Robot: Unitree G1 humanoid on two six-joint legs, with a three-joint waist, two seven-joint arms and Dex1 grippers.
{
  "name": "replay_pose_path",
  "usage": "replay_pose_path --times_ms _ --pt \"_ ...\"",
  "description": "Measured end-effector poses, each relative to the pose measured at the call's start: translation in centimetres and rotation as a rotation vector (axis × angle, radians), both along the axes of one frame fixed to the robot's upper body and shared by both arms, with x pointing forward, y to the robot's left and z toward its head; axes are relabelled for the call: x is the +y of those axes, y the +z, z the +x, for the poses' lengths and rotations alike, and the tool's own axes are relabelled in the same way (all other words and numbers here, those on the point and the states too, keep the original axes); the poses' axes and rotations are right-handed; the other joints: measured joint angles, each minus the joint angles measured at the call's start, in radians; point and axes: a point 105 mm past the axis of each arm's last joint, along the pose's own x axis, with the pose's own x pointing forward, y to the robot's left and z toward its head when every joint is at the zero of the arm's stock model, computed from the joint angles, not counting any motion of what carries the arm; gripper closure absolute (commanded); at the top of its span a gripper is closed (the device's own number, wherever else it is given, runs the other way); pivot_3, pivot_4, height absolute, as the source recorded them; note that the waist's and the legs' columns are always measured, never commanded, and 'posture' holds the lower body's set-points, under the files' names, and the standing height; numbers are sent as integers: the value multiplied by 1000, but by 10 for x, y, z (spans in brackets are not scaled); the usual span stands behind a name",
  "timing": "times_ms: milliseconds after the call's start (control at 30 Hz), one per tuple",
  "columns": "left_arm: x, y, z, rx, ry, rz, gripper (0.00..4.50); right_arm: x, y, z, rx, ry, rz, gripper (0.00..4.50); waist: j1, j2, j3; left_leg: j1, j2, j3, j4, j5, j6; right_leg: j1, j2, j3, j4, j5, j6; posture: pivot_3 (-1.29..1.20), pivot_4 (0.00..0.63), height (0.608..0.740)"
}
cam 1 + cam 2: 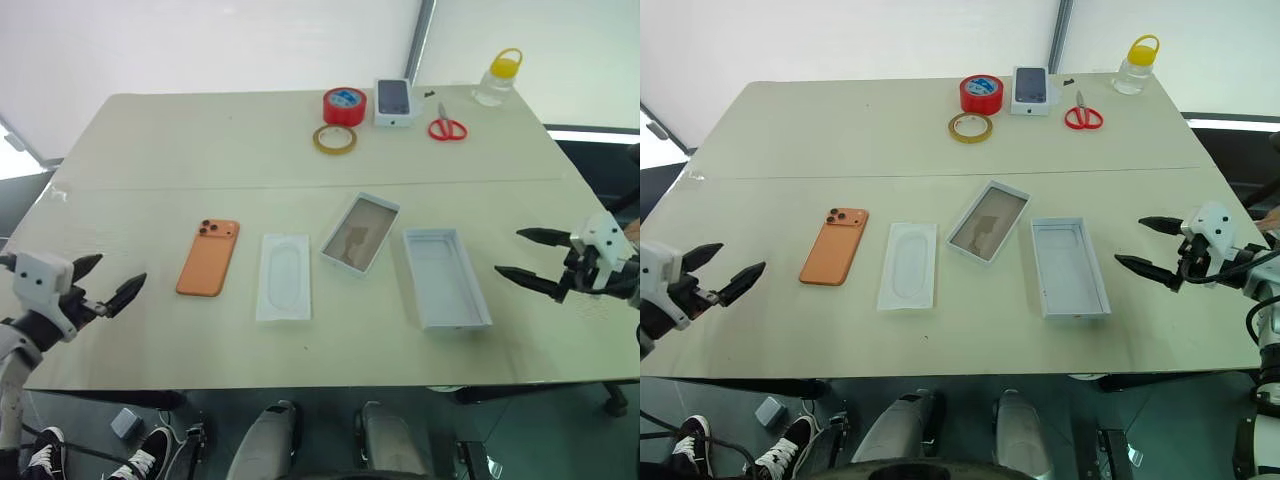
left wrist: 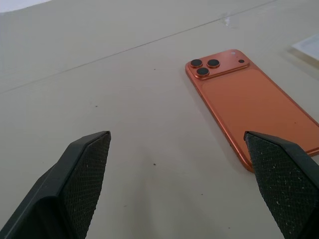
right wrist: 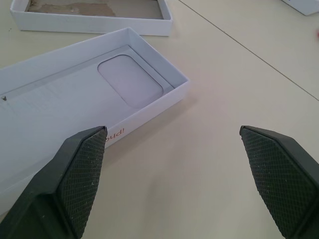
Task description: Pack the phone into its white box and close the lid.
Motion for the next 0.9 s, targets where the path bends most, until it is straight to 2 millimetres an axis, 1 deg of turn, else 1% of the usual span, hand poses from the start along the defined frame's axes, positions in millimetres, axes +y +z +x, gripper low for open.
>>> replay_pose_path --times_ms 333,600,733,800,900 --pt "-3 6 0 -25 -19 41 0 0 7 7 -28 -21 -4 49 0 0 0 0 0 0 0 0 0 0 0 0 0 0 0 0 150 740" --pt "-7 6 -2 -28 -54 39 0 -1 6 9 -26 -36 -16 49 0 0 0 0 0 0 0 0 0 0 0 0 0 0 0 0 150 740" --pt "-15 10 0 -40 -82 47 0 -1 7 10 -31 -43 -16 49 0 0 0 0 0 0 0 0 0 0 0 0 0 0 0 0 150 740" --pt "-21 8 2 -32 -97 62 0 -1 7 11 -33 -42 -17 49 0 0 0 0 0 1 0 0 0 0 0 0 0 0 0 0 150 740" --pt "-23 4 5 -10 -89 58 0 0 7 11 -30 -40 -20 49 -1 0 0 0 0 1 0 0 0 0 0 0 0 0 0 0 150 740"
